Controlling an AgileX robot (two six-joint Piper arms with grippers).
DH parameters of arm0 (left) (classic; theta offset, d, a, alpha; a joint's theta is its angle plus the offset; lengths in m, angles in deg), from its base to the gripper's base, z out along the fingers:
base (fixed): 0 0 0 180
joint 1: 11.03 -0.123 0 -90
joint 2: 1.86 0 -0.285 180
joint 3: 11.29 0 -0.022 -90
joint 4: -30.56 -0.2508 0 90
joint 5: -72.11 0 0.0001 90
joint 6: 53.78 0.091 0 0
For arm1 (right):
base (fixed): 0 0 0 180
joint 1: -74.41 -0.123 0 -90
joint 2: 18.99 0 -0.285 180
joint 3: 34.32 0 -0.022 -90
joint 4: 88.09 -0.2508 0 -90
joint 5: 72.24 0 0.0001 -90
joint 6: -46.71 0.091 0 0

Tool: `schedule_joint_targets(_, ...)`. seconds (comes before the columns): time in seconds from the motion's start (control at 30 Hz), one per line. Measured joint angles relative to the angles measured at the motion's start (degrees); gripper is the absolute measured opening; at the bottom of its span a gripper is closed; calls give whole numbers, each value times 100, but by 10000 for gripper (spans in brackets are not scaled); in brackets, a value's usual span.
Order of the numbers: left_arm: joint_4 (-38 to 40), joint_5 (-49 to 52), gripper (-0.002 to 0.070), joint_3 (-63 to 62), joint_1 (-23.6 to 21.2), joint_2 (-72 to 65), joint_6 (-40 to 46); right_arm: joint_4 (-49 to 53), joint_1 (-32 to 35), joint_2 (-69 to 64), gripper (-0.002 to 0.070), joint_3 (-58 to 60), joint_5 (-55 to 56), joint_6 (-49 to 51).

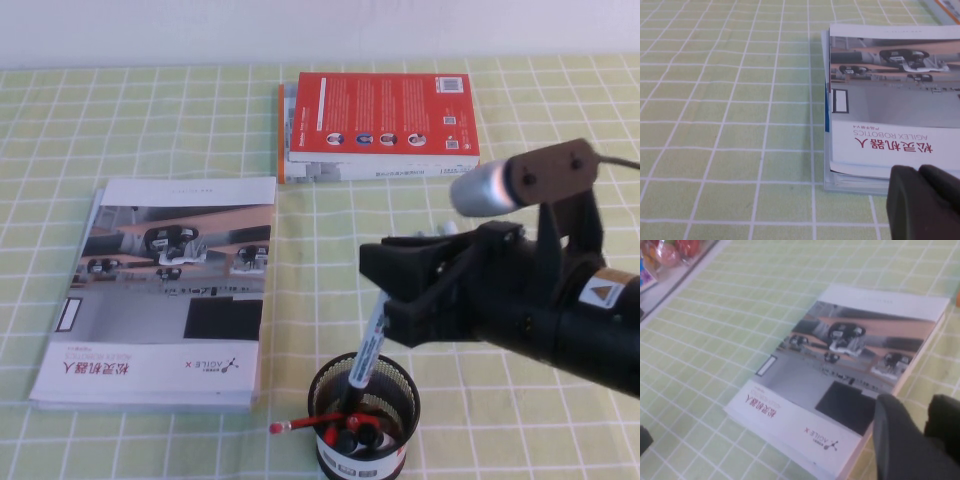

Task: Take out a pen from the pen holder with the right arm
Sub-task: 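Take a marker out of the pen holder and lay it on the table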

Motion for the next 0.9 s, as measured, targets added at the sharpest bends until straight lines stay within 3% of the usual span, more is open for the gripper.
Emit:
schedule_joint_targets(0.27,0,0,-5,0,0,0,0,0,450,354,86,-67,-138,-314)
schedule_joint_targets(0.5,0,0,-5,0,0,0,0,400,1372,50,86,-1001,-1394,-557)
schedule_joint_targets(0.7,0,0,-5,0,0,0,0,2171,1993,-836,86,-2355,-3238,796)
schedule_joint_targets(0.9,0,0,-5,0,0,0,0,3536,2056,-2118,86,-3794,-5225,1991)
